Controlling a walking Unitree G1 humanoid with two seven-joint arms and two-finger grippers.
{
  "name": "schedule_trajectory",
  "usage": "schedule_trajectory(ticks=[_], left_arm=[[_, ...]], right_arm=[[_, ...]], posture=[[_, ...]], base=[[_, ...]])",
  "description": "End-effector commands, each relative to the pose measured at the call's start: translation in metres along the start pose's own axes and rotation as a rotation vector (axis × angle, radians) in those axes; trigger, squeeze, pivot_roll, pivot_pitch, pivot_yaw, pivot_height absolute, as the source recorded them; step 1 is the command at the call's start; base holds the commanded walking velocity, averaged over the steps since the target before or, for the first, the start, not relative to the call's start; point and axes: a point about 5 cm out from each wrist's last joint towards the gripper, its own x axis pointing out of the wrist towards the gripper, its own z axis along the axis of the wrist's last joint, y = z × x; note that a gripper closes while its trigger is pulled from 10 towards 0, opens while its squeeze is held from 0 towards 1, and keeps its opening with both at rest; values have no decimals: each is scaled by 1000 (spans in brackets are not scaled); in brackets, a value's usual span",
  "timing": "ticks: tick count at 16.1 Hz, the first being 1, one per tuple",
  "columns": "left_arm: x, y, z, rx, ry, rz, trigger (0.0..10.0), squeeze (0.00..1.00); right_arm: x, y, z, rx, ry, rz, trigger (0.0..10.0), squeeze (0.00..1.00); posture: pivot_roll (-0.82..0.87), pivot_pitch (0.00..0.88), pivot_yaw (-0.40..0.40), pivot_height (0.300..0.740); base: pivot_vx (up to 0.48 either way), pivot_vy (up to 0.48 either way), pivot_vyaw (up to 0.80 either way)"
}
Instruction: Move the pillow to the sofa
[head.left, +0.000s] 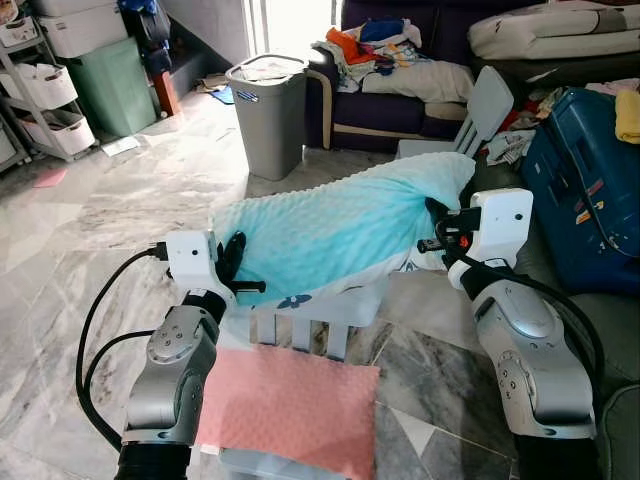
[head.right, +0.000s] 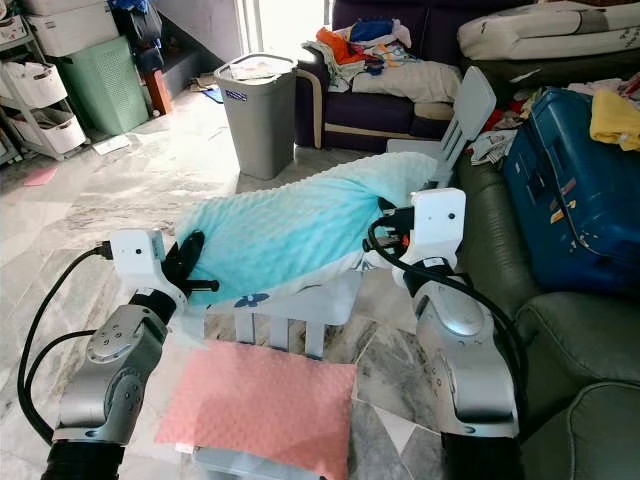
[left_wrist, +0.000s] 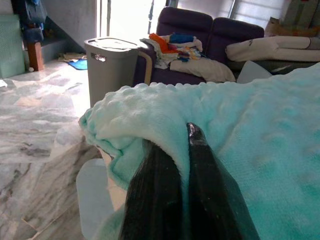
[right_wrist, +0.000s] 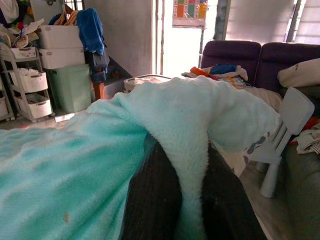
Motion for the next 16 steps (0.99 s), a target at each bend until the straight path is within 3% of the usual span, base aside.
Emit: schedule_trajectory(ticks=[1, 16], left_arm=[[-1, -1, 3, 3, -7, -2, 10000, 0], [0, -2, 1, 4, 15, -11, 10000, 0]], right_arm=[[1, 2, 8, -4, -30, 17, 10000, 0], [2, 5, 7, -1, -24, 19, 10000, 0]], posture=[[-88, 0, 7, 740], [-87, 0, 15, 740]], base=[[0, 0, 0], [0, 480, 0]])
